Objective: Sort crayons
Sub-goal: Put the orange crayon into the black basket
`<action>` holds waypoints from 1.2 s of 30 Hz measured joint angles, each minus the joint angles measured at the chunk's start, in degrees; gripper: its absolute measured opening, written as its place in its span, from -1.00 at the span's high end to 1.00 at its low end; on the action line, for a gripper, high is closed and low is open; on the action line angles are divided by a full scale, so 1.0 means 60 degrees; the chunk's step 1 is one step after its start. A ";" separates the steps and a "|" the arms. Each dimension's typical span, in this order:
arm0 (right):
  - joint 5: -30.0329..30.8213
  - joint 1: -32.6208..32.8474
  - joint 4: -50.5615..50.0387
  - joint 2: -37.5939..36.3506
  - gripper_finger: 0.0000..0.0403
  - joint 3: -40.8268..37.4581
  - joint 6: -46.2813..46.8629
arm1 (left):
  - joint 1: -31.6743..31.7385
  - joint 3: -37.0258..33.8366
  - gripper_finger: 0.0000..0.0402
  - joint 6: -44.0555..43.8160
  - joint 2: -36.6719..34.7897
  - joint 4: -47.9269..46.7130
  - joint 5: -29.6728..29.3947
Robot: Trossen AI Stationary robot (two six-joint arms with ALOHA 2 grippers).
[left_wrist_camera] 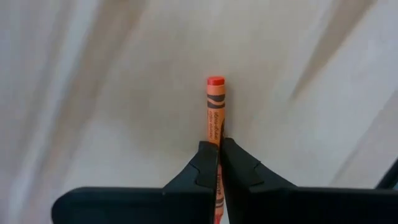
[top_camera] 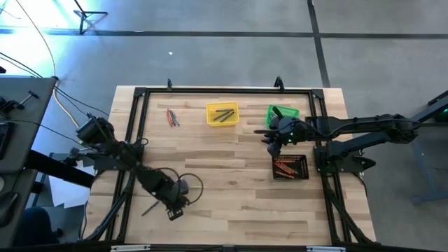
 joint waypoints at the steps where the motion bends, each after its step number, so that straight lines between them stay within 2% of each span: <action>1: 0.0000 0.0003 -0.0165 0.0000 0.41 0.0000 0.0041 | 0.0165 0.0000 1.00 0.0265 0.0000 0.0019 -0.0018; 5: 0.0000 0.0000 -0.0777 0.0000 0.41 0.0000 0.0165 | 0.0850 -0.0018 1.00 0.1524 0.0008 0.0402 -0.0158; 9: 0.0004 0.0003 -0.1421 0.0000 0.41 0.0000 -0.0139 | 0.1744 -0.0029 1.00 0.2735 0.0041 0.1113 -0.0775; 13: 0.0152 -0.0022 -0.1991 0.0000 0.41 0.0000 -0.0410 | 0.2678 -0.0033 1.00 0.3845 0.0040 0.1841 -0.0786; 20: 0.0255 -0.0022 -0.1752 0.0000 0.41 -0.0001 -0.0673 | 0.4004 -0.0025 1.00 0.5647 0.0002 0.4024 -0.0856; 24: -0.0203 -0.0022 0.0525 -0.0040 0.41 -0.0833 -0.0840 | 0.4501 -0.0015 1.00 0.6662 -0.0076 0.5482 -0.1243; 29: -0.1289 -0.0015 0.4985 -0.0026 0.41 -0.2595 -0.0546 | 0.4936 -0.0016 1.00 0.7657 -0.0404 0.6485 -0.2004; 33: -0.1325 -0.0018 0.8417 0.0032 0.41 -0.3783 -0.0308 | 0.5186 0.0045 1.00 0.8337 -0.0632 0.7146 -0.2829; 36: -0.1297 -0.0003 1.0184 0.0162 0.41 -0.4323 -0.0036 | 0.5328 0.0074 1.00 0.8655 -0.0628 0.8053 -0.3322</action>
